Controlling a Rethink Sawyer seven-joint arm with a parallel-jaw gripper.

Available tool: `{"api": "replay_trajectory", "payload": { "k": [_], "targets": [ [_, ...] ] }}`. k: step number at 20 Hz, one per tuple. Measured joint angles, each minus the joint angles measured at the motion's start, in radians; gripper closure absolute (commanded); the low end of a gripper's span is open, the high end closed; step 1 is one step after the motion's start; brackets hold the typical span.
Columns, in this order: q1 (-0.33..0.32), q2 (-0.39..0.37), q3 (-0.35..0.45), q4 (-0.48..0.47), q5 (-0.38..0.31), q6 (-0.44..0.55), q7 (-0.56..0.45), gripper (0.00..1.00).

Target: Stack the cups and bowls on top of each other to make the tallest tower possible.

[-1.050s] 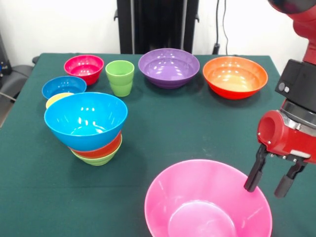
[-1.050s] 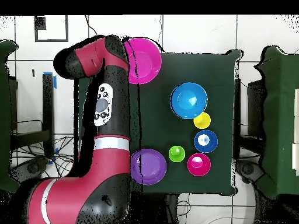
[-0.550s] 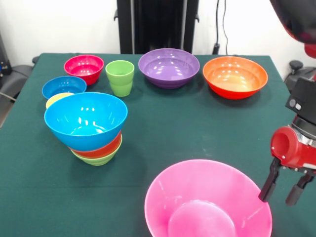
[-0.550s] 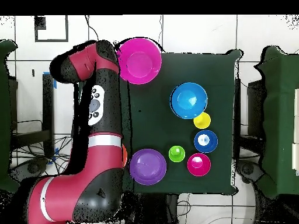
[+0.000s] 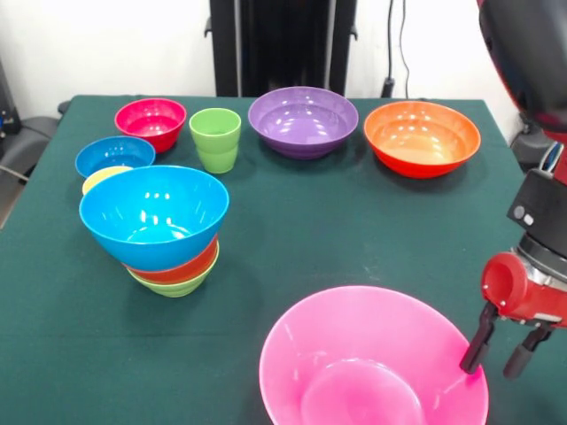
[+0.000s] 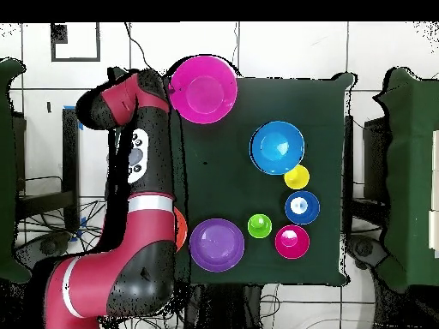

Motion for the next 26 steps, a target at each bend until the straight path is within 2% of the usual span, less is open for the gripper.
{"api": "replay_trajectory", "payload": {
  "k": [13,14,21,26],
  "targets": [
    [0.000,-0.018,-0.055,0.000,0.000,-0.007,0.000,0.00],
    [0.000,-0.024,-0.061,0.000,0.001,-0.007,0.000,1.00],
    [0.000,-0.028,-0.091,0.000,0.000,-0.042,0.000,1.00],
    [0.000,-0.031,-0.113,0.006,0.001,-0.103,0.000,1.00]
  ]
}}
